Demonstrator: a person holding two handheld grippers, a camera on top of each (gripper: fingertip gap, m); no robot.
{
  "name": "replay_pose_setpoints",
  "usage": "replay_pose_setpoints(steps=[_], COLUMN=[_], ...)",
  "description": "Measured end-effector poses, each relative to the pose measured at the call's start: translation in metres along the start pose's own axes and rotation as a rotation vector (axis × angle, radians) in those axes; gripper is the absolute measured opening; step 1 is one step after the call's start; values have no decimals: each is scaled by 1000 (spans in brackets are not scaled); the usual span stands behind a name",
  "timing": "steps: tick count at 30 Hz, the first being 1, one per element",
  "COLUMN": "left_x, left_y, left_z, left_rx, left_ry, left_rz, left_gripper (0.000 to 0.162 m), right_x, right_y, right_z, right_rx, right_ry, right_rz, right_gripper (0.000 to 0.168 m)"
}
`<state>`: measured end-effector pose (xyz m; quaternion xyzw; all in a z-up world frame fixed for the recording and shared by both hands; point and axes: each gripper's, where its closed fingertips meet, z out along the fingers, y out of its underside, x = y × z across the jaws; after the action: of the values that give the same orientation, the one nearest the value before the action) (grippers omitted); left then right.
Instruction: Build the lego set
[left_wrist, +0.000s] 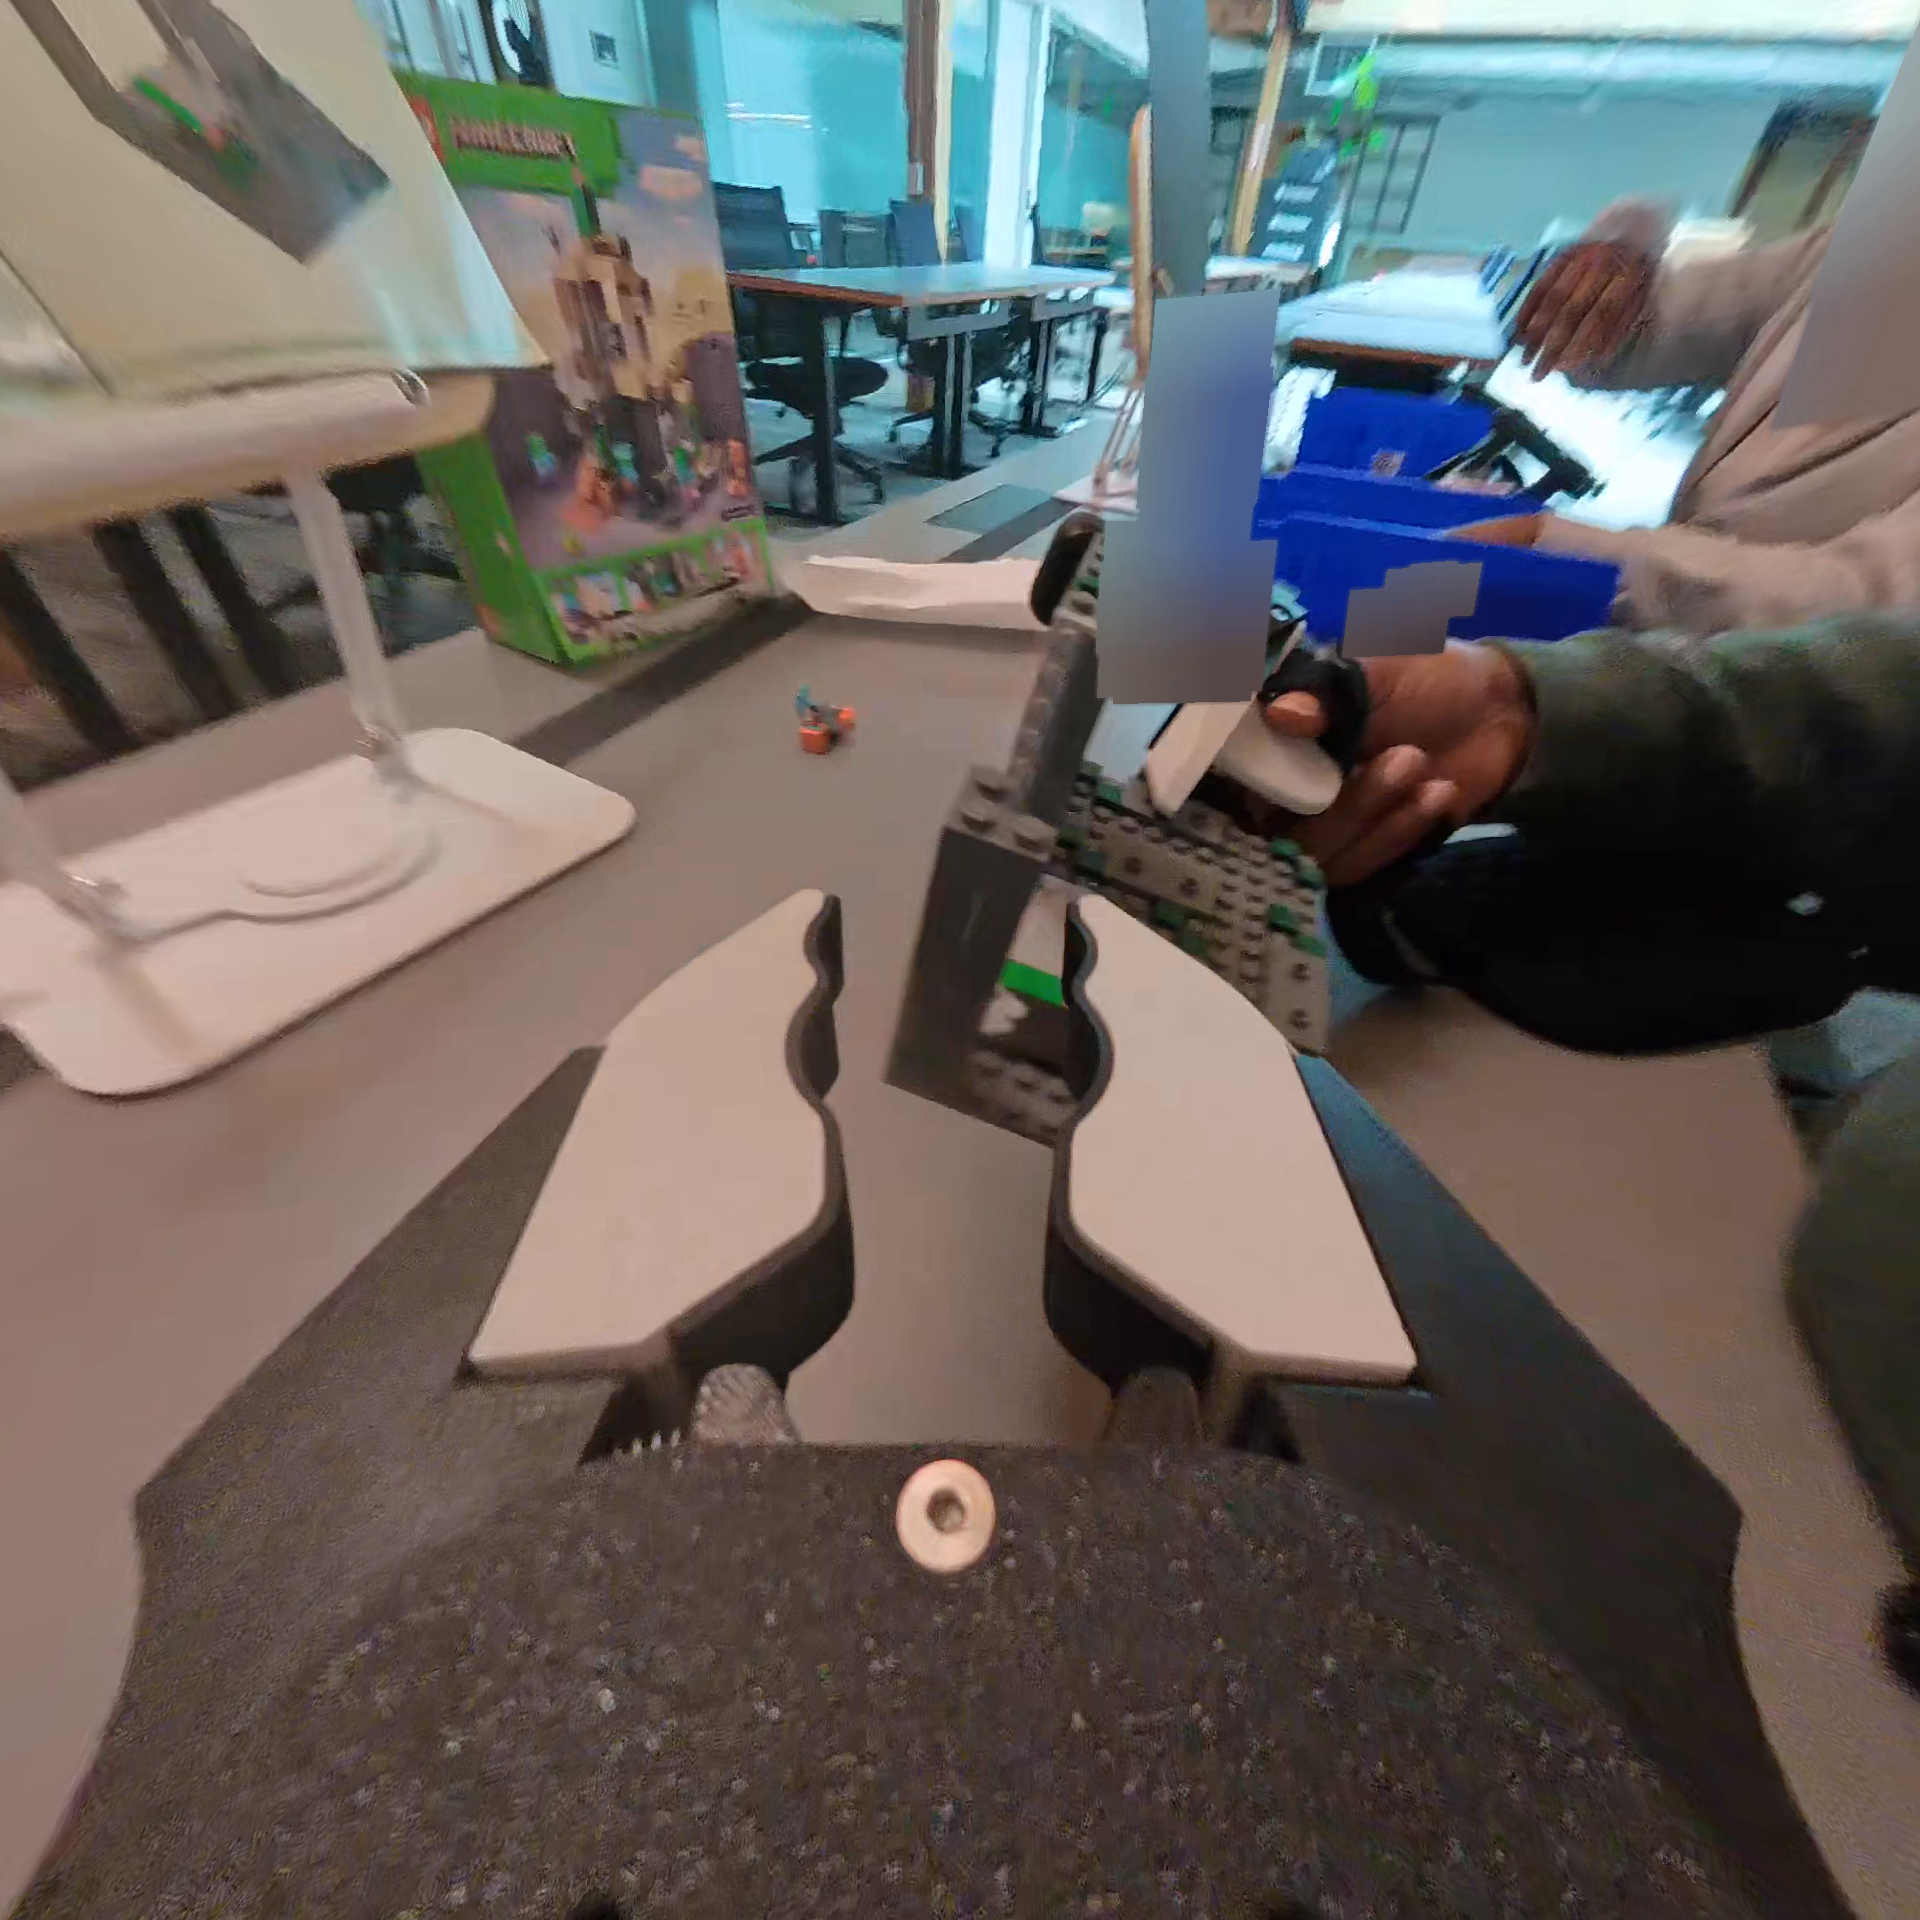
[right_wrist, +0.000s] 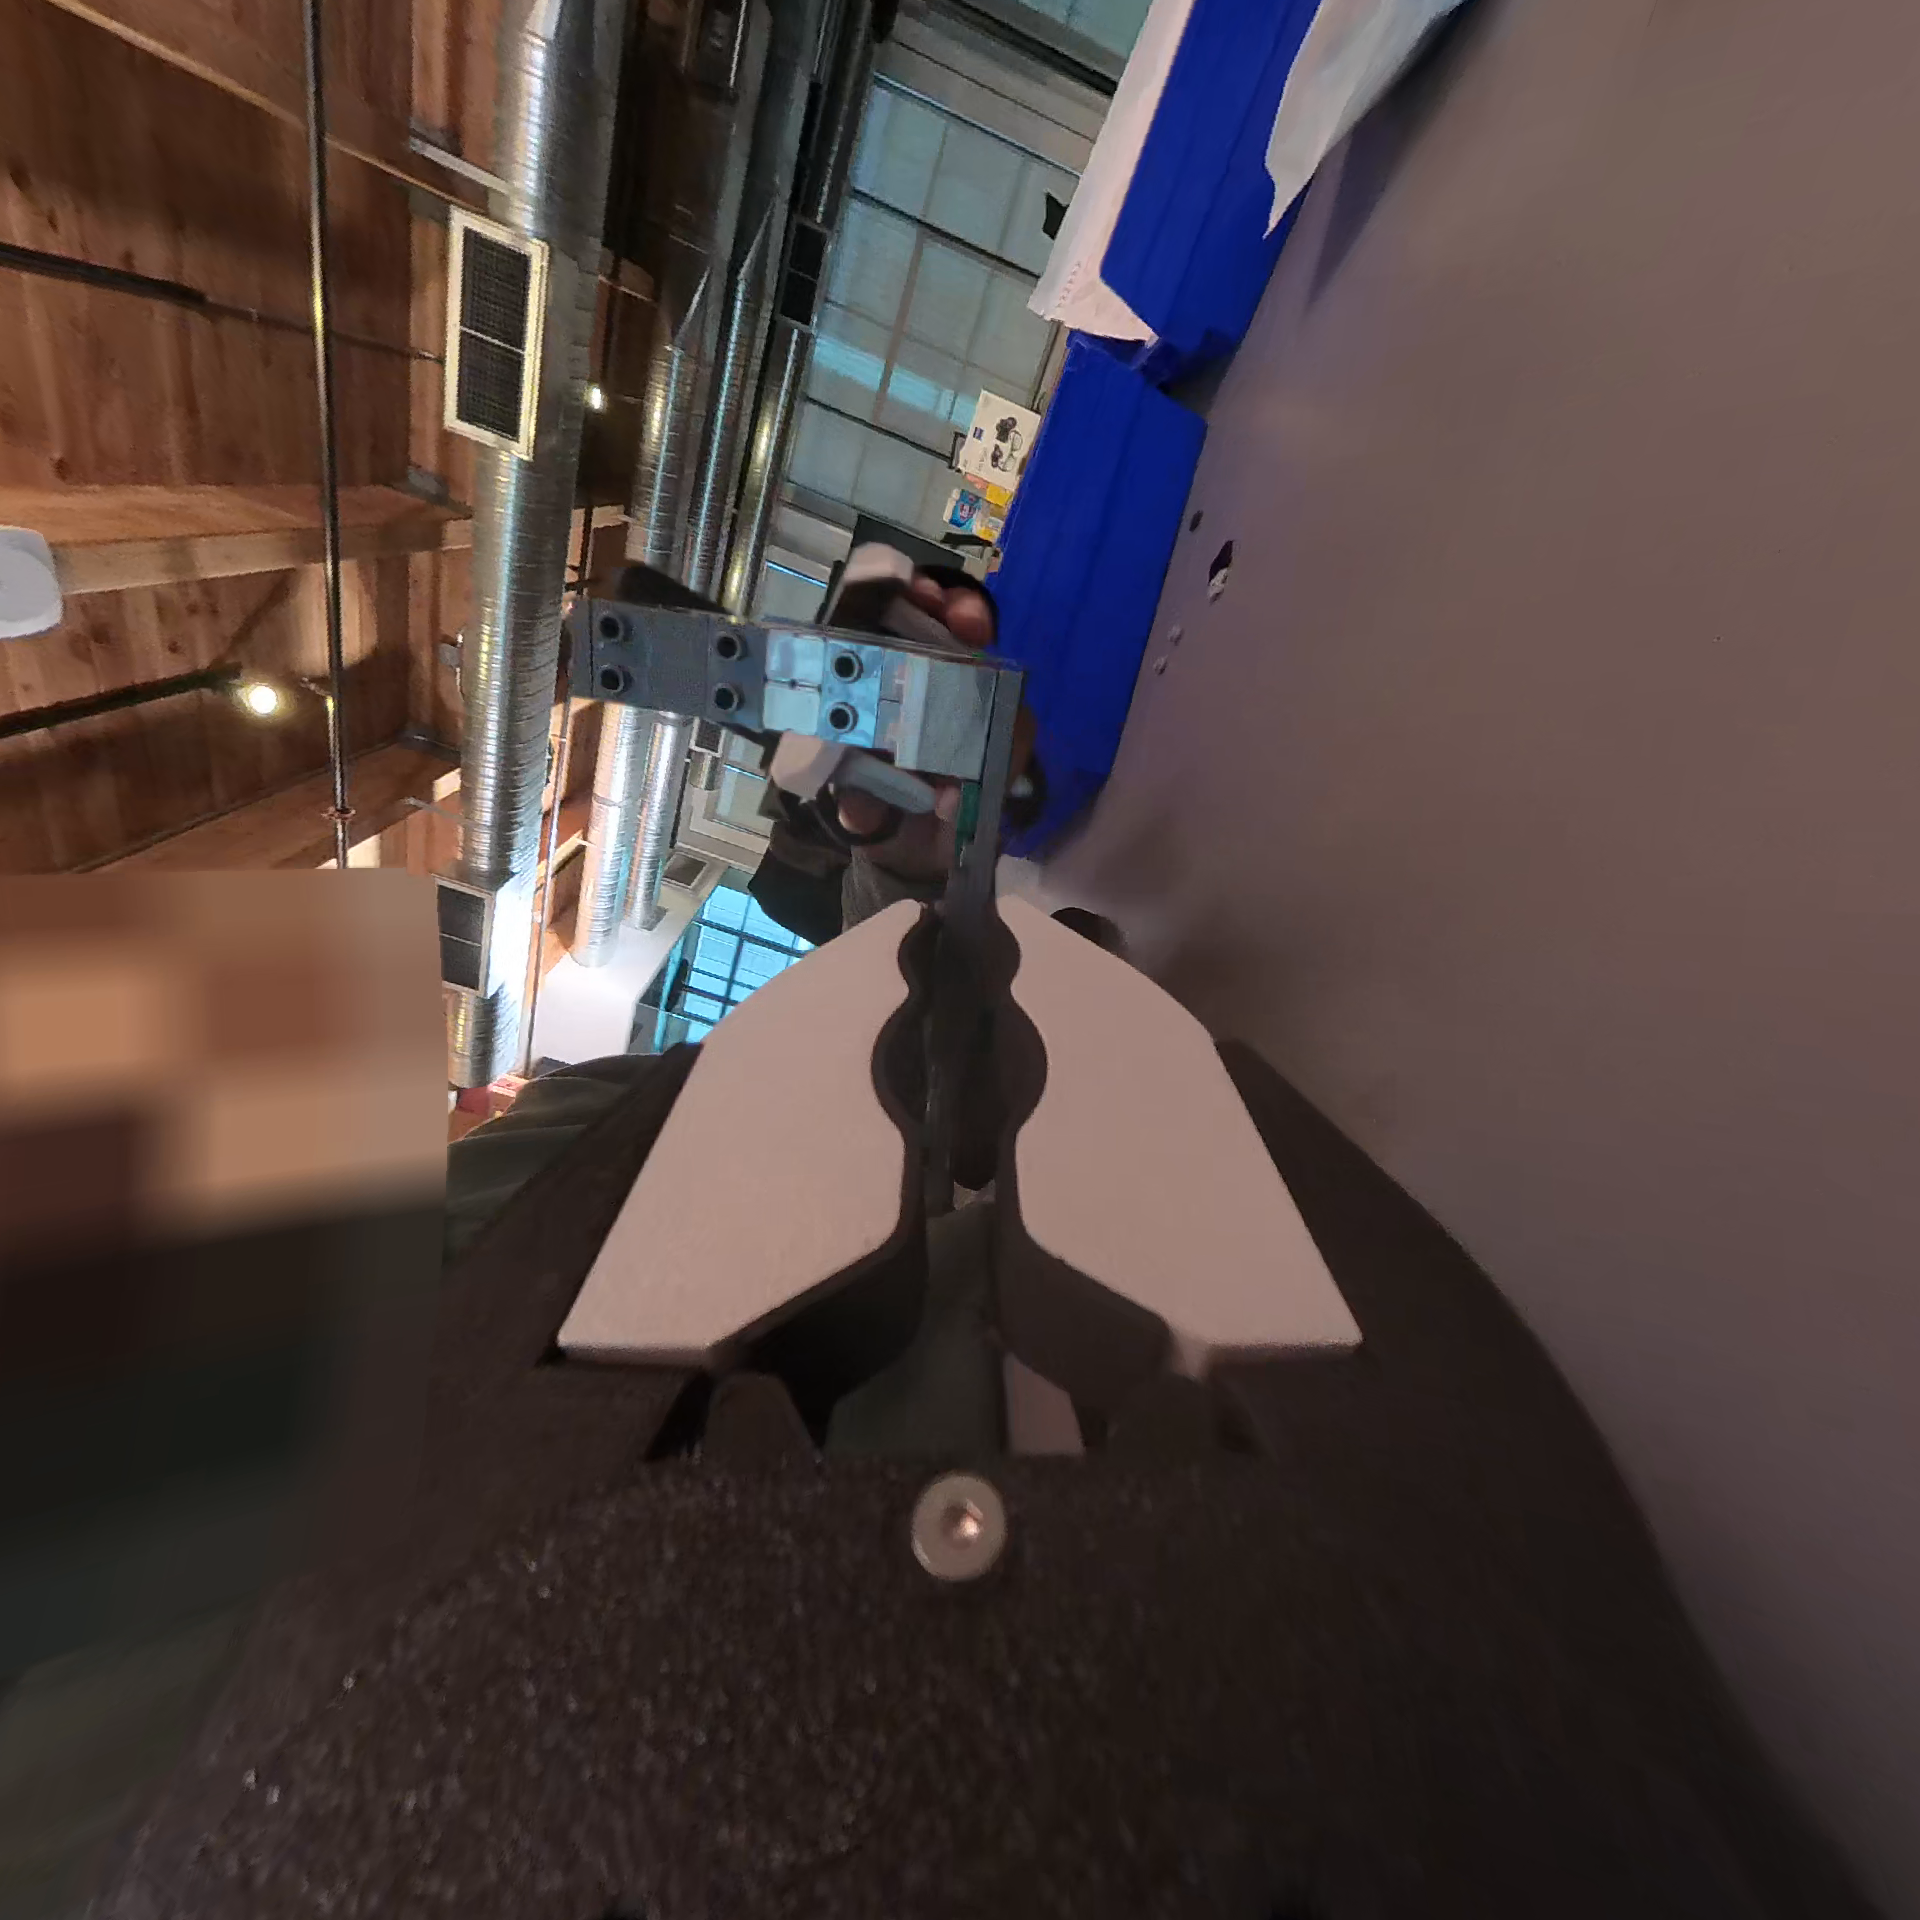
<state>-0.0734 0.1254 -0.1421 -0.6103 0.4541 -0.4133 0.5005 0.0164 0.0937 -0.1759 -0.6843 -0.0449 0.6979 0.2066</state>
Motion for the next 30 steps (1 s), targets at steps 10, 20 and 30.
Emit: replay_pose_setpoints(steps=[10,20,30], left_x=[-1,-40,-45], left_y=[14,34,54], left_z=[11,44,48], left_rx=[-93,-97,-76], left_ry=[110,171,286], left_rz=[161,89,15], left_gripper=[17,17,17], right_x=[17,51,70], right_y=[-1,-29,-23], right_z=[-3,-12,-23], right_rx=[-6,59,-26], right_ry=[-12,58,190], right_rz=[98,190,176], right_gripper=[7,8,21])
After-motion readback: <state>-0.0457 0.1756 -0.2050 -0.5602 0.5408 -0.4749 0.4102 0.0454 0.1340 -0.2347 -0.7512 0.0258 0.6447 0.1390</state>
